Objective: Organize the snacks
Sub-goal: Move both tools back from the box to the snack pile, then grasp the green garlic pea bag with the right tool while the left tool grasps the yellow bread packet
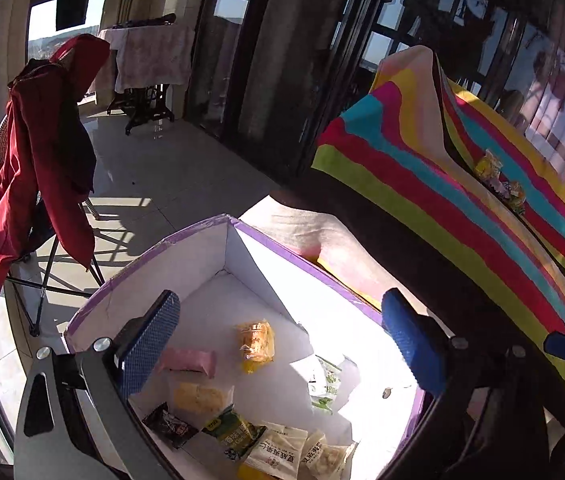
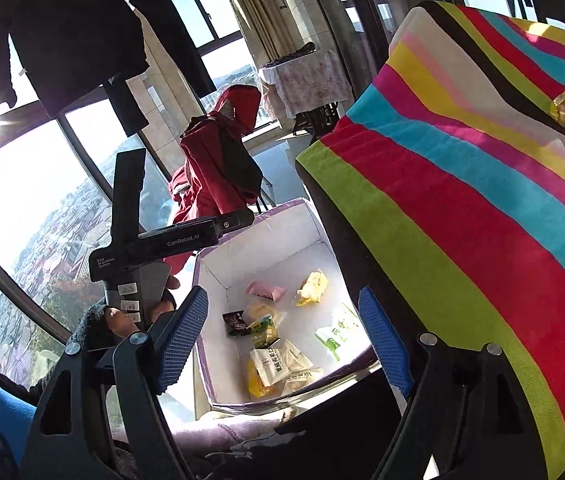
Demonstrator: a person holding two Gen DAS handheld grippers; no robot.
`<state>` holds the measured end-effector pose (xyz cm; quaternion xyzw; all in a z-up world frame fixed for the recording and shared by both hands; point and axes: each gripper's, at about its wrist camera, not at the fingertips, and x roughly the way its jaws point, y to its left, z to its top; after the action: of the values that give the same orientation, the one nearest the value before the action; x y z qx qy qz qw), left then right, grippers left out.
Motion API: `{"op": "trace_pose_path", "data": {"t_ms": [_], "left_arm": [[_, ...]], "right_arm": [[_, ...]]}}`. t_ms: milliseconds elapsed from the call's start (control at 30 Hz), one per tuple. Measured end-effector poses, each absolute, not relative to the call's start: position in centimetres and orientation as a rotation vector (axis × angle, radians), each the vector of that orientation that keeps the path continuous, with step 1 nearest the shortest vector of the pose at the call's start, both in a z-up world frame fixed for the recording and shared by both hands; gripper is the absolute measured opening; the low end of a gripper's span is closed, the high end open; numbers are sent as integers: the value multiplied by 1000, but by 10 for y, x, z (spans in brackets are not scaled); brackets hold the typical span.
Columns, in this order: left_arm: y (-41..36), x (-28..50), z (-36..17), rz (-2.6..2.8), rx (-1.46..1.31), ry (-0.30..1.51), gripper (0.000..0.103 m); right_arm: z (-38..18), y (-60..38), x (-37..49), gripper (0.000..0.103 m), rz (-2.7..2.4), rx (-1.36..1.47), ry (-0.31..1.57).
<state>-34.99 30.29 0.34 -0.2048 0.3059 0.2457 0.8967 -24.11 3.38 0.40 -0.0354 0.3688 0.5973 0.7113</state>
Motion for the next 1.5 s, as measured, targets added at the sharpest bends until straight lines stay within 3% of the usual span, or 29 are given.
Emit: {"op": "trace_pose_path", "data": {"t_ms": [167,233,267,433,600,900,1200,1267,1400,1500], "left_arm": [[259,-296,50,393,-249,556,101],[249,-265,61,302,-259,576,101],[246,-246,64,248,-283,603,101],[225,-135,61,138,-329,725,101],[195,-44,53,100,-360,778,101],[191,-12,23,124,-435,792,101],[191,-12,24,136,-430,802,101],[192,-13,24,134,-434,799,101],[194,-15,25,133,-436,798,101],[194,-16,25,135,-433,799,101]], "right_arm": [[25,1,-241,77,1119,-241,626],[37,-21,-228,91,1022,-205,572],[41,-35,-215,91,988,-155,580],[26,-88,-136,91,802,12,709],[16,-106,-94,87,673,-210,569],[-9,-95,2,84,628,-568,491],[-29,-59,105,70,656,-685,514],[-28,-46,118,64,694,-719,511],[-20,-26,136,39,811,-752,540],[-14,-12,147,39,897,-723,611]]}}
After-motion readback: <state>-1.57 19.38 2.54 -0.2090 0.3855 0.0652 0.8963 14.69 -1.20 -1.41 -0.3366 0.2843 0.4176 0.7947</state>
